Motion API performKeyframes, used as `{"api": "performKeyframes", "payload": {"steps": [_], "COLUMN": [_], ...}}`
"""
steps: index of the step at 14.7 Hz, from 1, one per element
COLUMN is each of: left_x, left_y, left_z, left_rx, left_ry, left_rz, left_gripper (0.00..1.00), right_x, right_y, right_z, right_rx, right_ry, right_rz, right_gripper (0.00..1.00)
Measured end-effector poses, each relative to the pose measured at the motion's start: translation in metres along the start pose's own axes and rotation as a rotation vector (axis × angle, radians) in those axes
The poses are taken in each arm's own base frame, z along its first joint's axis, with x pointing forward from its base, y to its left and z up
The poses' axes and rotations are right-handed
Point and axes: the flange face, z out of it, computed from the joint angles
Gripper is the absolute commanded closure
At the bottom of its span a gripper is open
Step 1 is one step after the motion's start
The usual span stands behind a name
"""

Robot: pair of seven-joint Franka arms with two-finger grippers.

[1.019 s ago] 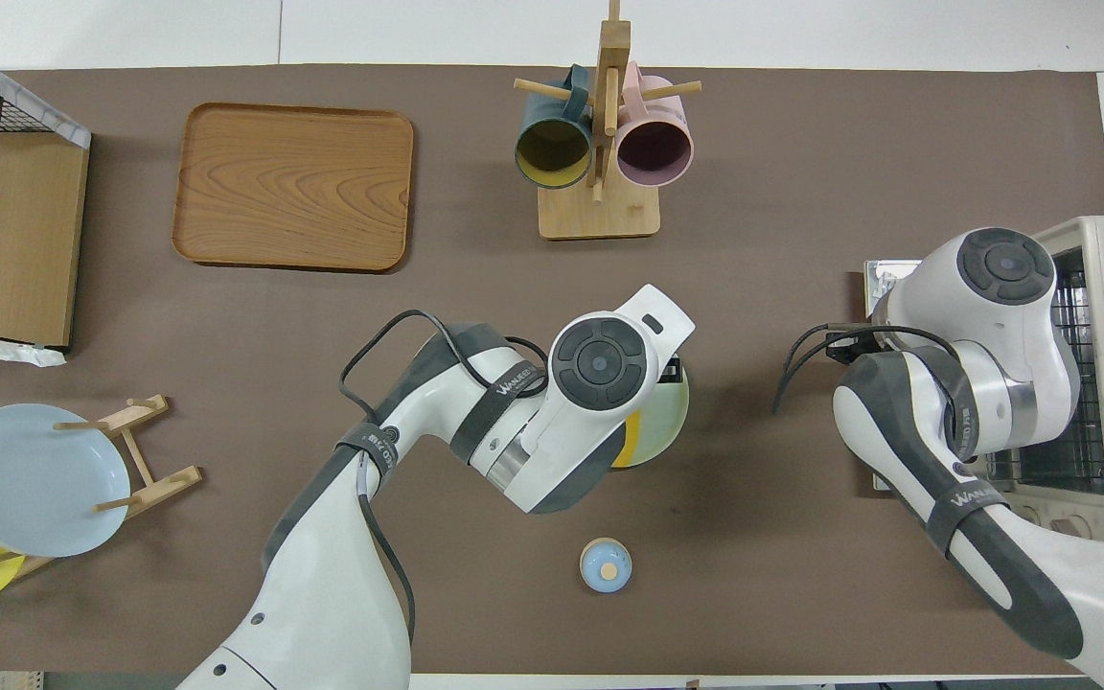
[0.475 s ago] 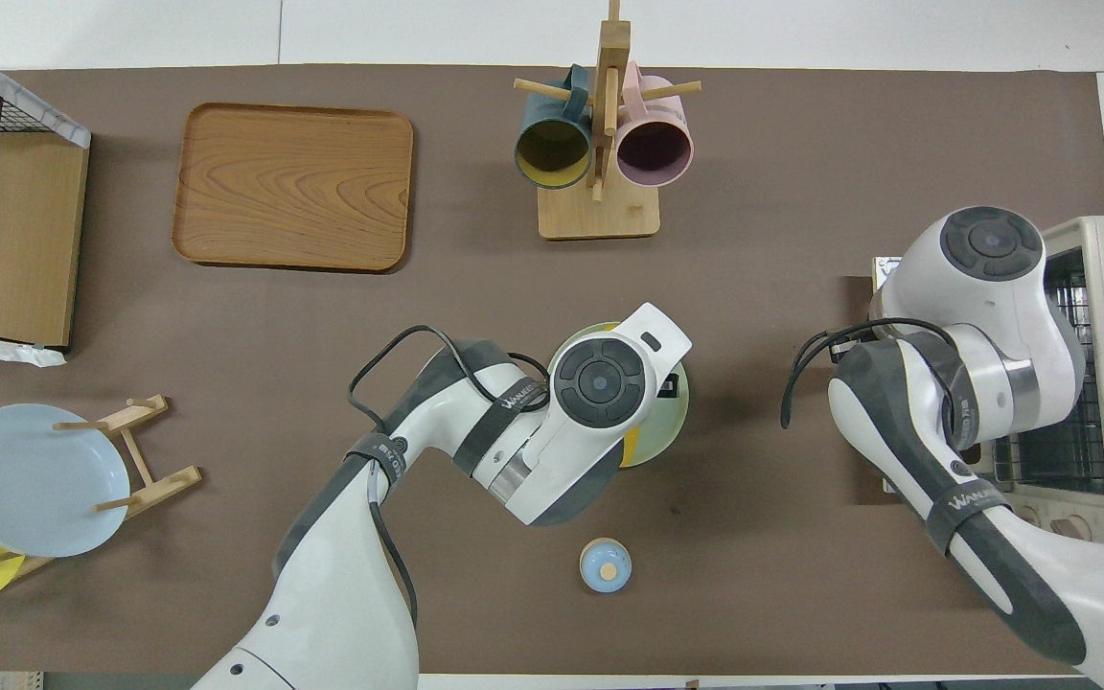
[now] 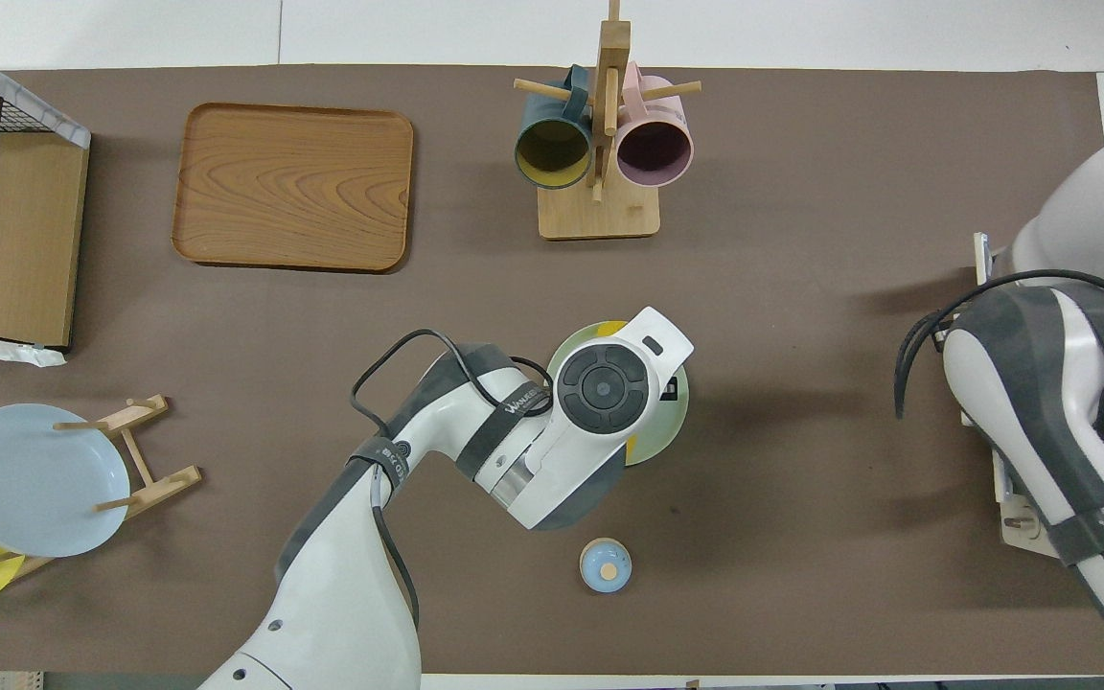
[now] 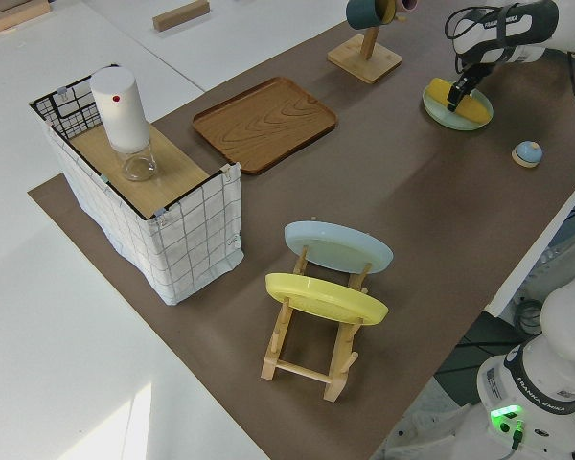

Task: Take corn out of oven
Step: 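Grasp the yellow corn with the left gripper while the right gripper withdraws, then carry the yellow corn with the left gripper onto the wooden tray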

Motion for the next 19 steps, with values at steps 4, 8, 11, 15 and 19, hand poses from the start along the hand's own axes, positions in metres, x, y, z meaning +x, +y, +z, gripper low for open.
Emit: {"api": "performKeyframes", "payload": {"steps": [4, 8, 11, 15, 19], "left_x": [0.021, 0.064, 0.109, 0.153, 0.195], "left_y": [-0.014, -0.08, -0.166, -0.263, -0.349], "left_z": [-0.025, -0.104, -0.139, -0.155, -0.166], "left_rx": [-0.002, 0.03, 0.049, 0.058, 0.07], "left_ry": [0.021, 0.008, 0.009, 0.026, 0.027], "left_rz": [-0.042, -0.114, -0.119, -0.116, -0.111], "left_gripper": [1.0, 1.0, 1.0, 1.0, 1.0], "right_x": [-0.011, -0.018, -0.027, -0.038, -0.051], "right_y": [0.032, 0.048, 0.052, 0.052, 0.033], "right_z": [-0.009, -0.013, -0.033, -0.08, -0.123], "right_rx": [0.0, 0.005, 0.01, 0.059, 0.122], "right_ry": [0.012, 0.002, -0.042, -0.02, 0.042], "right_rz": [-0.015, -0.005, 0.005, 0.021, 0.002], "right_gripper": [1.0, 1.0, 1.0, 0.82, 0.82]}}
